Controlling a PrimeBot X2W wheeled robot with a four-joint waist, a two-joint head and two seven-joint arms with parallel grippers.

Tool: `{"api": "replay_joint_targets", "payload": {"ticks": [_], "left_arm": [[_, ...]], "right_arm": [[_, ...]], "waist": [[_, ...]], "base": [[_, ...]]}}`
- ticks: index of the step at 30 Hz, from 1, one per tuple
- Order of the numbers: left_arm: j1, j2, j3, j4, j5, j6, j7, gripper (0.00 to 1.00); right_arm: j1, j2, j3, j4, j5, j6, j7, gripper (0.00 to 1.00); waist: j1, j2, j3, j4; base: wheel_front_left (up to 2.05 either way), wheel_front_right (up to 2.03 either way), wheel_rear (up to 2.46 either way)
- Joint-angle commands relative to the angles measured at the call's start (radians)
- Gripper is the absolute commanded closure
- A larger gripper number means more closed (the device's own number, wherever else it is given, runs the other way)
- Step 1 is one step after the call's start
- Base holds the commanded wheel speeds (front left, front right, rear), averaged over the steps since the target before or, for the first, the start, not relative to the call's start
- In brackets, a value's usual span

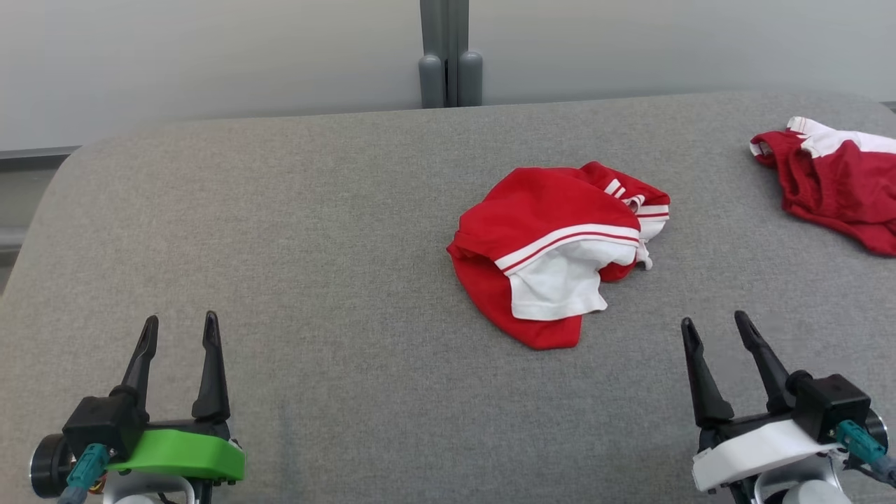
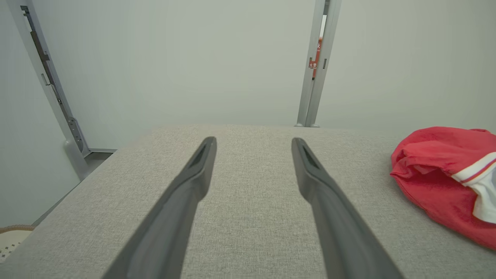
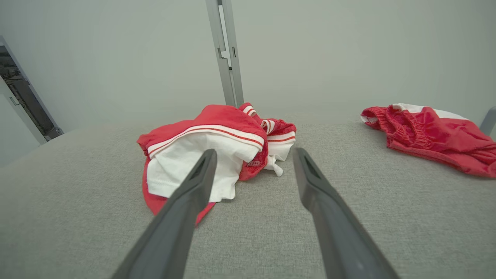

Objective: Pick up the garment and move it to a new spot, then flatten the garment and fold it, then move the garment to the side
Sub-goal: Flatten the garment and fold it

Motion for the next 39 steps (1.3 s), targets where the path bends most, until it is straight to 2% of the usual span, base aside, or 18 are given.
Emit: {"api": "replay_joint_targets", "payload": {"ticks": [1,6,30,39], "left_arm": [[0.014,0.0,0.006,0.0,0.0,-0.002,0.0,0.0],[0.03,-0.004,0.012,0.001,0.002,-0.003,0.0,0.0],[0.032,-0.01,0.014,0.005,0.007,-0.003,0.0,0.0],[0.021,-0.013,0.017,0.001,0.008,-0.003,0.0,0.0]], "right_arm": [[0.015,0.007,-0.003,-0.01,-0.008,-0.001,-0.003,0.0],[0.038,0.026,-0.009,-0.019,-0.028,-0.001,-0.003,0.0],[0.029,0.022,-0.015,-0.016,-0.045,-0.001,-0.003,0.0],[-0.071,0.02,0.0,0.024,-0.053,-0.001,0.011,0.0]], "waist": [[0.0,0.0,-0.004,0.002],[0.0,0.0,-0.014,0.003],[0.0,0.0,-0.013,0.012],[0.0,0.0,0.001,0.011]], "base": [[0.0,0.0,0.0],[0.0,0.0,0.0],[0.0,0.0,0.0],[0.0,0.0,0.0]]}}
